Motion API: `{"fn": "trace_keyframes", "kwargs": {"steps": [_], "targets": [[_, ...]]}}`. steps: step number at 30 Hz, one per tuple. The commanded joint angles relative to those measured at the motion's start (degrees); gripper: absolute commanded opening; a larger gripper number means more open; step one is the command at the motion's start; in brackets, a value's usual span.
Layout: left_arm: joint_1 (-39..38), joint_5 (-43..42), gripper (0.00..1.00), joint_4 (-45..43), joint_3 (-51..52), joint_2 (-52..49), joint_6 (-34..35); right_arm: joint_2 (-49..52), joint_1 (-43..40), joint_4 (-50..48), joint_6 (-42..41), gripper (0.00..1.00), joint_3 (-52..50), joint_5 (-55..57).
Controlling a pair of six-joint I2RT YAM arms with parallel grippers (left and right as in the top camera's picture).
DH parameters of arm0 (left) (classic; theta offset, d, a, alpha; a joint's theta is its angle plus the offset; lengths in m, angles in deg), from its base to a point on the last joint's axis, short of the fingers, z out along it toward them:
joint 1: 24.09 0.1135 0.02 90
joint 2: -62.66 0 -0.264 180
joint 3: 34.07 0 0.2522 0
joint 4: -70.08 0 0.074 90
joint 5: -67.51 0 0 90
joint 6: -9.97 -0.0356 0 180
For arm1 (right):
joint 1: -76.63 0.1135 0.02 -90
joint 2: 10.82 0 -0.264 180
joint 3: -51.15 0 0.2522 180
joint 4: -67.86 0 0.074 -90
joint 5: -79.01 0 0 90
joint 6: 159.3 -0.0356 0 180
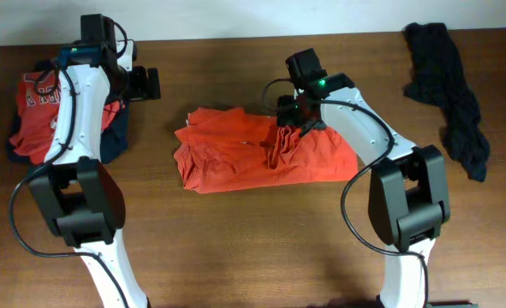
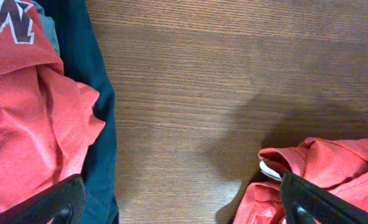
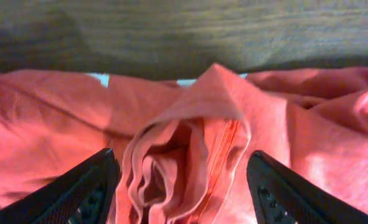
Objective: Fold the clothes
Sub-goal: 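Press the folded end down, release, and lift the right gripper away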
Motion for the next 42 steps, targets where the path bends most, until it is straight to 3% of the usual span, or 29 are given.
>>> {"fn": "trace_keyframes", "kwargs": {"steps": [1, 7, 13, 15, 26, 32, 38, 42], "targets": [[-0.31, -0.79, 0.99, -0.07, -0.98, 2.14, -0.04, 2.86, 0.33, -2.49, -0.85, 0.70, -0.52, 3.04], [-0.39, -0.76, 0.99, -0.04, -0.98, 2.14, -0.07, 5.29, 0.33, -5.35, -0.83, 0.67, -0.52, 3.63], [-0.42, -0.76, 0.99, -0.09, -0.98, 2.14, -0.07, 4.66, 1.90, -5.27, -0.50, 0.48, 0.72, 3.61], [-0.46, -0.74, 0.99, -0.09, -0.98, 2.14, -0.07, 4.31, 2.97, -4.39, -0.42, 0.46, 1.57, 3.63], [-0.44, -0.76, 0.99, -0.37, -0.98, 2.14, -0.04, 3.52, 10.60, -4.61, -1.97, 0.46, 3.34, 0.83], [-0.46, -0.81, 0.99, -0.15, -0.98, 2.14, -0.04, 1.53, 8.52, -0.92, -1.40, 0.68, 9.31, 0.63], [-0.46, -2.01, 0.99, 2.58, -0.46, 2.12, -0.07, 0.70, 3.98, 10.19, -0.13, 0.78, 19.82, 0.55], [-0.46, -7.28, 0.99, 5.70, 1.70, 1.40, -0.50, 0.70, -1.60, 18.78, 2.69, 0.81, 26.80, -1.92]]}}
